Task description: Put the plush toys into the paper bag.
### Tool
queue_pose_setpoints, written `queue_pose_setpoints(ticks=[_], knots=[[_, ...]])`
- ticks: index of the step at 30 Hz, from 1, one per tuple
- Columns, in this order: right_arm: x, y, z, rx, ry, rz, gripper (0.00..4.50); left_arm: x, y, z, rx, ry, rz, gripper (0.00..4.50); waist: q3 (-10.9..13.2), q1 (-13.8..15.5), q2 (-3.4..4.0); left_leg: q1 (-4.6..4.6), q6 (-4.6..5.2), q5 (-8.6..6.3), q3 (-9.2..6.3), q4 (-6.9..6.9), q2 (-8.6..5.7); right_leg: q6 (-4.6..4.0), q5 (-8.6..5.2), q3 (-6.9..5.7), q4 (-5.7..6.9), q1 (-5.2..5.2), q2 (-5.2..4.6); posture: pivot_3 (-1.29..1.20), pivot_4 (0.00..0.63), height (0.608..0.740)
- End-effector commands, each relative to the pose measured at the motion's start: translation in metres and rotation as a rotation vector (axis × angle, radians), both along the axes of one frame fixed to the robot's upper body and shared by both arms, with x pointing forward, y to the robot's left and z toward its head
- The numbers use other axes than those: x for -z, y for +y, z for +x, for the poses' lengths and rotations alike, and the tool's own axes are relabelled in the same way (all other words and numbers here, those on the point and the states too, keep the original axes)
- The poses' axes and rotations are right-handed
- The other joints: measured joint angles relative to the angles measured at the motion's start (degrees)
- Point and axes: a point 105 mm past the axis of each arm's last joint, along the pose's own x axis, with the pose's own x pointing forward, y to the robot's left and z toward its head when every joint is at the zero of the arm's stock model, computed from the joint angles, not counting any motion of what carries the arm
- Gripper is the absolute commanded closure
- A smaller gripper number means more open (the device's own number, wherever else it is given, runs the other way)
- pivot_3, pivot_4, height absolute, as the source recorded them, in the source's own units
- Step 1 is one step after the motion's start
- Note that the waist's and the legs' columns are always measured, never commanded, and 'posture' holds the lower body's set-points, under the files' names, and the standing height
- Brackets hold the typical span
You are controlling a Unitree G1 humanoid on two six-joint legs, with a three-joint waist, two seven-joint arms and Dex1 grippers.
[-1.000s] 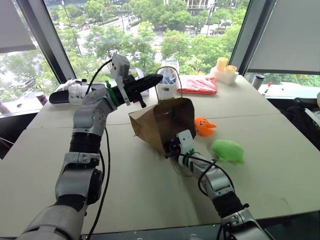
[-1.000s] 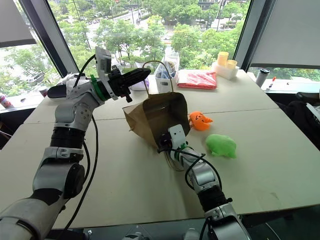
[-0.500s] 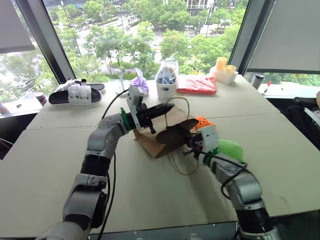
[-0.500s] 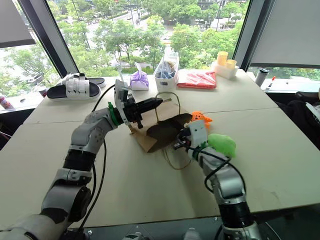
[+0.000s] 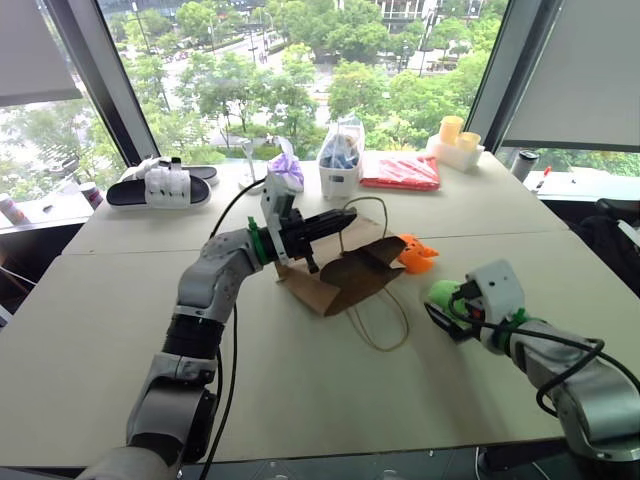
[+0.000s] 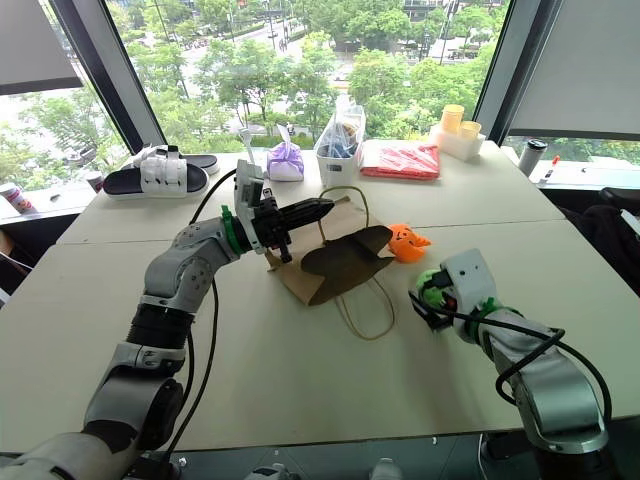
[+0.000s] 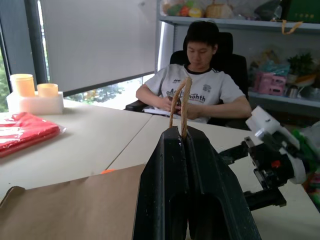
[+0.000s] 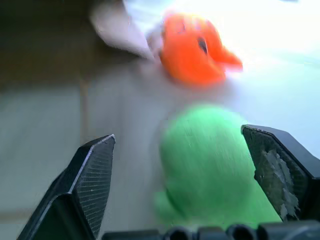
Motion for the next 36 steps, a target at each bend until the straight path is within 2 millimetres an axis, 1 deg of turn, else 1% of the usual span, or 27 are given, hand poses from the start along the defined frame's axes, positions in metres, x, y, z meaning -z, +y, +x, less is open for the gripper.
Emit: queue_pose_setpoints(ticks=[1, 3, 7, 8, 10, 12, 13, 14, 15, 16, 17, 18, 20, 22, 24, 25, 26, 27, 29, 30, 33, 36], knots=[[-0.002, -0.005, 0.007, 0.007, -0.037, -0.061, 0.08, -0.016, 0.000, -0.006, 0.011, -0.056, -0.023, 4.50, 0.0, -0.2, 0.00, 0.00, 0.00, 0.00, 0.00, 0.01, 0.00, 0.00, 0.00, 0.01, 0.01, 0.00, 0.01, 0.00, 0.150, 0.740], [0.000, -0.014, 0.013, 0.044, -0.052, -0.122, 0.08, -0.014, 0.000, -0.006, 0.011, -0.058, -0.011, 4.50, 0.0, -0.2, 0.00, 0.03, 0.00, 0.00, 0.00, 0.01, 0.02, -0.01, 0.00, 0.01, 0.02, 0.00, 0.03, 0.00, 0.150, 0.740], [-0.003, -0.023, 0.021, 0.087, -0.094, -0.137, 0.08, -0.013, 0.001, -0.006, 0.007, -0.061, -0.003, 4.50, 0.0, 0.0, 0.00, 0.03, 0.00, 0.00, 0.01, 0.02, 0.01, -0.01, 0.00, 0.01, 0.02, 0.02, 0.02, 0.00, 0.150, 0.740], [-0.004, -0.024, 0.022, 0.091, -0.102, -0.136, 0.59, -0.013, 0.002, -0.006, 0.004, -0.062, -0.003, 4.50, 0.0, 0.0, 0.00, 0.03, 0.00, 0.00, 0.01, 0.03, 0.01, -0.01, 0.00, 0.01, 0.01, 0.03, 0.02, 0.00, 0.150, 0.740], [-0.007, -0.026, 0.023, 0.100, -0.116, -0.134, 1.28, -0.014, 0.003, -0.005, -0.004, -0.064, -0.003, 4.50, 0.0, 0.0, 0.00, 0.03, -0.01, 0.00, 0.00, 0.03, 0.01, -0.01, 0.01, 0.01, 0.01, 0.03, 0.02, 0.00, 0.150, 0.740], [-0.010, -0.028, 0.024, 0.112, -0.129, -0.121, 2.41, -0.014, 0.004, -0.005, -0.013, -0.066, -0.003, 4.50, 0.0, 0.0, 0.00, 0.03, -0.01, 0.00, 0.00, 0.03, 0.01, -0.01, 0.00, 0.01, 0.01, 0.03, 0.02, 0.00, 0.150, 0.740], [-0.012, -0.028, 0.024, 0.111, -0.135, -0.108, 2.84, -0.014, 0.005, -0.004, -0.016, -0.068, -0.003, 4.50, 0.0, 0.0, 0.00, 0.03, -0.01, 0.00, 0.00, 0.03, 0.01, -0.01, 0.00, 0.01, 0.01, 0.03, 0.02, 0.00, 0.150, 0.740], [-0.014, -0.028, 0.024, 0.110, -0.140, -0.094, 3.51, -0.015, 0.005, -0.004, -0.019, -0.069, -0.002, 4.50, 0.0, 0.0, 0.00, 0.03, -0.01, 0.00, 0.00, 0.03, 0.01, -0.01, 0.00, 0.01, 0.01, 0.03, 0.02, 0.00, 0.150, 0.740], [-0.016, -0.027, 0.023, 0.106, -0.144, -0.074, 3.85, -0.015, 0.005, -0.003, -0.021, -0.070, -0.002, 4.50, 0.0, 0.0, 0.00, 0.03, -0.01, 0.00, 0.00, 0.03, 0.01, -0.01, 0.00, 0.01, 0.01, 0.03, 0.02, 0.00, 0.150, 0.740], [-0.021, -0.022, 0.022, 0.079, -0.151, -0.037, 4.40, -0.016, 0.006, -0.002, -0.024, -0.071, -0.003, 4.50, 0.0, 0.0, 0.00, 0.03, -0.01, 0.00, 0.00, 0.03, 0.01, -0.01, 0.01, 0.01, 0.01, 0.03, 0.02, 0.00, 0.150, 0.740], [-0.028, -0.015, 0.021, 0.043, -0.161, -0.009, 4.46, -0.017, 0.006, -0.002, -0.026, -0.071, -0.004, 4.50, 0.0, 0.0, 0.00, 0.03, -0.01, 0.00, 0.00, 0.03, 0.01, -0.01, 0.00, 0.01, 0.01, 0.03, 0.02, 0.00, 0.150, 0.740], [-0.037, -0.005, 0.018, -0.018, -0.171, 0.030, 4.46, -0.019, 0.006, 0.000, -0.029, -0.071, -0.007, 4.50, 0.0, 0.0, 0.00, 0.03, -0.01, 0.00, -0.01, 0.02, 0.01, -0.01, 0.01, 0.01, 0.01, 0.03, 0.02, 0.00, 0.150, 0.740], [-0.060, 0.018, 0.011, -0.137, -0.204, 0.093, 4.46, -0.023, 0.006, 0.002, -0.034, -0.069, -0.017, 4.50, 0.0, -0.2, 0.00, 0.03, 0.00, 0.00, 0.00, 0.01, 0.03, -0.01, 0.00, 0.01, 0.01, 0.02, 0.03, 0.00, 0.150, 0.740], [-0.079, 0.038, 0.004, -0.249, -0.228, 0.101, 4.46, -0.027, 0.004, 0.003, -0.031, -0.066, -0.028, 4.50, 0.0, -0.3, 0.01, 0.03, 0.00, 0.00, 0.00, 0.02, 0.04, -0.01, 0.00, 0.00, 0.01, 0.02, 0.04, 0.00, 0.150, 0.740], [-0.086, 0.050, 0.001, -0.306, -0.228, 0.097, 4.46, -0.029, 0.003, 0.004, -0.026, -0.063, -0.034, 4.50, 0.0, -0.1, 0.00, 0.03, 0.00, 0.00, -0.01, 0.02, 0.04, -0.01, 0.00, 0.00, 0.01, 0.02, 0.04, 0.00, 0.150, 0.740], [-0.088, 0.059, 0.000, -0.341, -0.222, 0.098, 4.46, -0.030, 0.003, 0.004, -0.021, -0.062, -0.037, 4.50, 0.0, 0.0, -0.01, 0.03, 0.00, 0.00, -0.02, 0.02, 0.04, 0.00, 0.00, -0.01, 0.00, 0.03, 0.04, 0.00, 0.150, 0.740], [-0.087, 0.074, 0.000, -0.403, -0.218, 0.099, 4.46, -0.032, 0.001, 0.004, -0.013, -0.062, -0.038, 4.50, 0.0, 0.0, -0.02, 0.03, 0.02, -0.01, -0.02, 0.03, 0.04, 0.00, 0.00, -0.01, 0.00, 0.04, 0.04, 0.00, 0.150, 0.740], [-0.087, 0.085, -0.001, -0.448, -0.214, 0.099, 4.46, -0.033, 0.000, 0.004, -0.008, -0.062, -0.039, 4.50, 0.0, 0.0, -0.02, 0.03, 0.02, -0.01, -0.02, 0.03, 0.03, 0.00, 0.00, -0.01, -0.02, 0.05, 0.03, 0.00, 0.150, 0.740], [-0.082, 0.098, 0.005, -0.458, -0.207, 0.113, 4.46, -0.033, -0.002, 0.003, 0.001, -0.063, -0.034, 4.50, 0.0, -0.1, -0.03, 0.03, 0.02, -0.01, -0.02, 0.03, 0.03, 0.00, 0.00, -0.01, -0.03, 0.05, 0.03, 0.00, 0.150, 0.740], [-0.080, 0.100, 0.008, -0.451, -0.203, 0.115, 4.46, -0.033, -0.002, 0.003, 0.004, -0.064, -0.032, 4.50, 0.0, -0.1, -0.04, 0.03, 0.02, -0.01, -0.03, 0.02, 0.03, 0.00, 0.00, -0.01, -0.02, 0.05, 0.03, 0.00, 0.150, 0.740], [-0.068, 0.123, 0.021, -0.494, -0.196, 0.111, 4.46, -0.033, -0.004, 0.000, 0.020, -0.061, -0.031, 4.50, 0.0, -0.2, -0.04, 0.03, 0.01, -0.01, -0.02, 0.02, 0.03, 0.00, 0.00, -0.01, -0.02, 0.04, 0.02, 0.00, 0.150, 0.740], [-0.068, 0.139, 0.035, -0.521, -0.207, 0.115, 4.46, -0.033, -0.005, -0.005, 0.043, -0.053, -0.025, 4.50, 0.0, -0.3, -0.04, 0.03, -0.04, 0.02, -0.01, 0.03, 0.03, -0.01, 0.01, 0.00, 0.00, 0.01, 0.03, 0.00, 0.150, 0.740]])
